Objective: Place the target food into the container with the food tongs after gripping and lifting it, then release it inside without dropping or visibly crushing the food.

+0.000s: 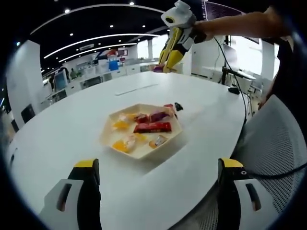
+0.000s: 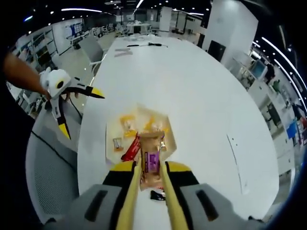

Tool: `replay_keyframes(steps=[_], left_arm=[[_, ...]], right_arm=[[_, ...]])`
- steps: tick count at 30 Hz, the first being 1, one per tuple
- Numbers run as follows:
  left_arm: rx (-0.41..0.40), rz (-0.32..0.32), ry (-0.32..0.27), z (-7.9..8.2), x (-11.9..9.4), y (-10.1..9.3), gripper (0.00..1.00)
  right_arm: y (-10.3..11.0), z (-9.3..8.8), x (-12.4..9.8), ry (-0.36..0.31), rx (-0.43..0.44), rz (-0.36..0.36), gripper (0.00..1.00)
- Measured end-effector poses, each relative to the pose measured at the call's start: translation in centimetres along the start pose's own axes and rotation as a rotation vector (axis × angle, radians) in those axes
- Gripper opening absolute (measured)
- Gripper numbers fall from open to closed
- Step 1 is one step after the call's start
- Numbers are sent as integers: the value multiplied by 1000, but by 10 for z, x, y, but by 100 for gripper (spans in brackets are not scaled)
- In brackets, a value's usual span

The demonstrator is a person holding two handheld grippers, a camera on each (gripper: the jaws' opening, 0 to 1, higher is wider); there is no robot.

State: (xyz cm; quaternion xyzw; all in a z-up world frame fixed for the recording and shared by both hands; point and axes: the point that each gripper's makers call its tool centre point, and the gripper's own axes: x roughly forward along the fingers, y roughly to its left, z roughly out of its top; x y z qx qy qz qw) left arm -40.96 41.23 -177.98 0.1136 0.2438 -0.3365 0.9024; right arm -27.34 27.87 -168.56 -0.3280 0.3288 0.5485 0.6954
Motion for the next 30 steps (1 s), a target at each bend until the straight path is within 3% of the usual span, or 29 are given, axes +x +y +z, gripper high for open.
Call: replay_keyframes(steps=[10,17,30], left_arm=[[16,4,9,-2,0,0,99],[31,4,1,-1,-1,1,99],[26,17,-8,1,-2,3,99]], right_arm=[[10,46,11,-22,-35,20,23],[10,66,18,-20,-51,31,23],[23,65,42,-3,-50,49,24]])
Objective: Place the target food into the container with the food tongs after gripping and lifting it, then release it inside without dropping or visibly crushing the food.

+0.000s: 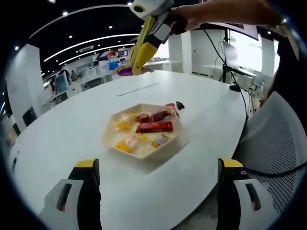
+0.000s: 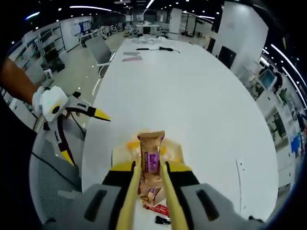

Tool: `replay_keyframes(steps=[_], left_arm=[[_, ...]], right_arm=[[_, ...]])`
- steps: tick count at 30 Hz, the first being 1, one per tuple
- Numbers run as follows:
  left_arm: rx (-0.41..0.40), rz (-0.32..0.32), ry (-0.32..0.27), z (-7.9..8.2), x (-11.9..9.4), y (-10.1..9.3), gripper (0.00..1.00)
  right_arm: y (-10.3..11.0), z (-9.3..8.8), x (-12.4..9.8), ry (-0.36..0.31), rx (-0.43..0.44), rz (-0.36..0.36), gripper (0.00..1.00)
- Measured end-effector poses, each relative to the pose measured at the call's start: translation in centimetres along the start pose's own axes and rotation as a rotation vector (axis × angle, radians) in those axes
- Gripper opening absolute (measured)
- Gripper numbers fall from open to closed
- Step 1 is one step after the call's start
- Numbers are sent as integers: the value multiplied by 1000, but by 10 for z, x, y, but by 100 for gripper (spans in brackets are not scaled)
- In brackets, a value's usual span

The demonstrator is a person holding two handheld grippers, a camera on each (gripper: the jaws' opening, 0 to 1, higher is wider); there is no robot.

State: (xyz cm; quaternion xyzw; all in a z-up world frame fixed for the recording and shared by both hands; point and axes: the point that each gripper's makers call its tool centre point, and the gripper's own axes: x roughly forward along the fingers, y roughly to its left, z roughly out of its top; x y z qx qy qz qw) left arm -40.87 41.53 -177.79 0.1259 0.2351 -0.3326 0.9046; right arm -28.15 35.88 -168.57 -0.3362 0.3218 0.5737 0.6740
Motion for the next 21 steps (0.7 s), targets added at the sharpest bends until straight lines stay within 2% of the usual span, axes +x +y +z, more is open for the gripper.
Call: replay_keyframes(steps=[3,9,13,19,21], left_arm=[[4,0,-2,0,0,0,99],[5,7,-9,2,-1,1,99],[-1,10,-6,0,-1,3,99],[11,2,9,-3,0,1,99],[13,5,20,-5,0,2,99]], right_arm=[[4,1,5,-9,35,12,26],[4,3,13,-7,27,15,26],[3,0,10,-13,26,7,26],[-8,-13,1,-20,33,-36,26],[-13,-25,-5,-24,47,-60,27]])
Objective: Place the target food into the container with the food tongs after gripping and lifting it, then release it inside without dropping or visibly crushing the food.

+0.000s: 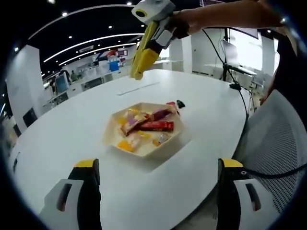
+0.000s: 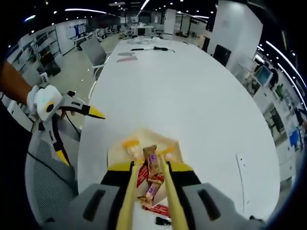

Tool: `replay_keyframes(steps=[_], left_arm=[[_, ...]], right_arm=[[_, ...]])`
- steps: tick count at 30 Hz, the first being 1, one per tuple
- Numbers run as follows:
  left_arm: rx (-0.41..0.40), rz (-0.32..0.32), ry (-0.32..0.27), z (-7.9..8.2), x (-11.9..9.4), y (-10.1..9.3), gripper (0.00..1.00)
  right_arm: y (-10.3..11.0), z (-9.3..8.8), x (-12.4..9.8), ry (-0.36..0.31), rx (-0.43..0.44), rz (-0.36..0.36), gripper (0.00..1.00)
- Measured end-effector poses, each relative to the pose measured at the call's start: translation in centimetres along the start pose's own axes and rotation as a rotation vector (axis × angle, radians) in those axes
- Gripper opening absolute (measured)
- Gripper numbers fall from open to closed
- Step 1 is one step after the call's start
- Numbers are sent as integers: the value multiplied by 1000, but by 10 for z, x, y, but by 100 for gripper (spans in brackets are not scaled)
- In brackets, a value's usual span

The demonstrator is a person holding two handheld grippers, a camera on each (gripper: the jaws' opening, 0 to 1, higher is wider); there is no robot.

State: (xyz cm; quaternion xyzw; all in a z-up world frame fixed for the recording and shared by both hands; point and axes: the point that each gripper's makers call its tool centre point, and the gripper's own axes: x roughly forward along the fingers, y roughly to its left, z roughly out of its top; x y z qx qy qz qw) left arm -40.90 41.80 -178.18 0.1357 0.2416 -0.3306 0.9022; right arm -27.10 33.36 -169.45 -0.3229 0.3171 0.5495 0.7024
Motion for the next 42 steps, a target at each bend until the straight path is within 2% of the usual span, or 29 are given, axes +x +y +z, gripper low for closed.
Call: replay_keyframes(steps=[2,6,16,20,22,23,24,27,32,35,42], left_arm=[[-2,2,-4,1,0,1,99],[-6,6,-12,3,0,1,99],[22,-16,-3,2,2,-4,98],[23,-25,-2,2,2,-5,98],[26,-27,-2,2,2,-6,97],[17,-28,-10,4,1,-6,97],[14,-19,-24,7,0,-4,97],[4,-12,-25,6,-1,-3,97],[19,-16,-27,7,-1,-4,96],[13,-12,-29,7,-1,-3,96],[12,-21,-29,6,-1,-4,96]], right_arm=[[-3,-11,-4,6,7,-11,27],[-11,-47,-12,43,26,-47,27],[-13,-104,-17,40,102,-78,27],[-14,-114,-16,37,87,-80,27],[-12,-118,-15,39,73,-57,27],[-6,-118,-14,18,23,-15,27],[-6,-120,-13,22,9,-12,27],[-14,-132,-8,51,16,-15,27],[-26,-136,1,56,16,-3,27],[-25,-138,9,72,-15,22,27],[-30,-145,15,80,-2,31,28]])
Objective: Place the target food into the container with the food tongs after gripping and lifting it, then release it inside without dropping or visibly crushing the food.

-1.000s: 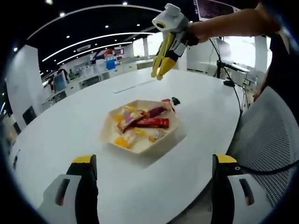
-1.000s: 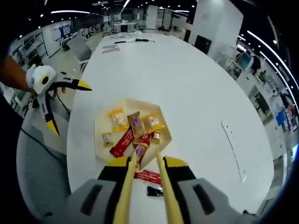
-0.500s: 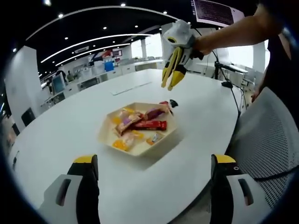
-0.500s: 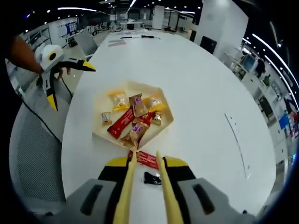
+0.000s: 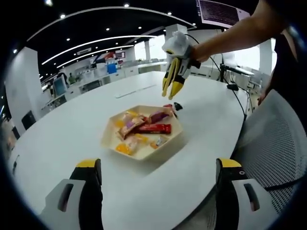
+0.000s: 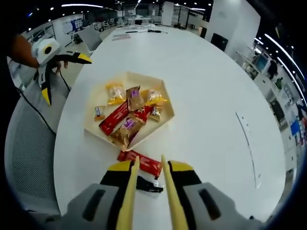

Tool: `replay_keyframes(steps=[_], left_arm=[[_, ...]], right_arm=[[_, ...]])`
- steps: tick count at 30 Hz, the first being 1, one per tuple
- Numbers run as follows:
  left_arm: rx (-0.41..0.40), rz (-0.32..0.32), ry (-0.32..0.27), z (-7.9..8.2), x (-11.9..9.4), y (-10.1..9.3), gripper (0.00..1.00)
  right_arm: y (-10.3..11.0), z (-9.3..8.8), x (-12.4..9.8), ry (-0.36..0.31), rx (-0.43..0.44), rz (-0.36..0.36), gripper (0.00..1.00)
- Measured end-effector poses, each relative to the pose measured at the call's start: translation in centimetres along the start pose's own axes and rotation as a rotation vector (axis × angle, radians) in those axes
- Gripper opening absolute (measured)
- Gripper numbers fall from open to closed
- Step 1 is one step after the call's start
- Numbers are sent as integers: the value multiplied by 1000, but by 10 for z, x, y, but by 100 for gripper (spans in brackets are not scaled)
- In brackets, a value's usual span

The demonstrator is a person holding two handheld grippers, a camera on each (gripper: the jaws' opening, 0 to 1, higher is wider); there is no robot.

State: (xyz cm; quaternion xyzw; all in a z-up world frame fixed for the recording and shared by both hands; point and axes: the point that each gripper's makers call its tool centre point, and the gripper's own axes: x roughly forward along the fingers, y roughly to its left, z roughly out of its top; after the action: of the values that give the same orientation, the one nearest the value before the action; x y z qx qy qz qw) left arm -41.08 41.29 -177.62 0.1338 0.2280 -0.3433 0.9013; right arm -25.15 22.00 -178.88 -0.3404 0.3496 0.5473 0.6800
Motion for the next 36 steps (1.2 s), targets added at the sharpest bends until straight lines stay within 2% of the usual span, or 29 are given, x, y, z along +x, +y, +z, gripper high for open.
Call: replay_keyframes(steps=[6,15,21,23,25,27,36], left_arm=[[1,-8,2,-1,1,-1,95],[-2,-10,15,-3,1,-1,95],[-5,-4,18,-5,1,1,95],[-4,-7,23,-6,1,0,95],[-1,-8,23,-5,1,0,95],[-1,-12,25,-5,2,-1,94],[0,-4,21,-5,2,1,94]], right_arm=[[5,-8,8,38,-62,45,28],[7,-5,23,72,-163,87,29],[6,-11,30,110,-190,115,29],[4,-15,33,119,-172,120,29],[4,-11,31,84,-117,127,29],[5,-16,29,110,-139,131,29],[16,-35,18,134,-128,140,29]])
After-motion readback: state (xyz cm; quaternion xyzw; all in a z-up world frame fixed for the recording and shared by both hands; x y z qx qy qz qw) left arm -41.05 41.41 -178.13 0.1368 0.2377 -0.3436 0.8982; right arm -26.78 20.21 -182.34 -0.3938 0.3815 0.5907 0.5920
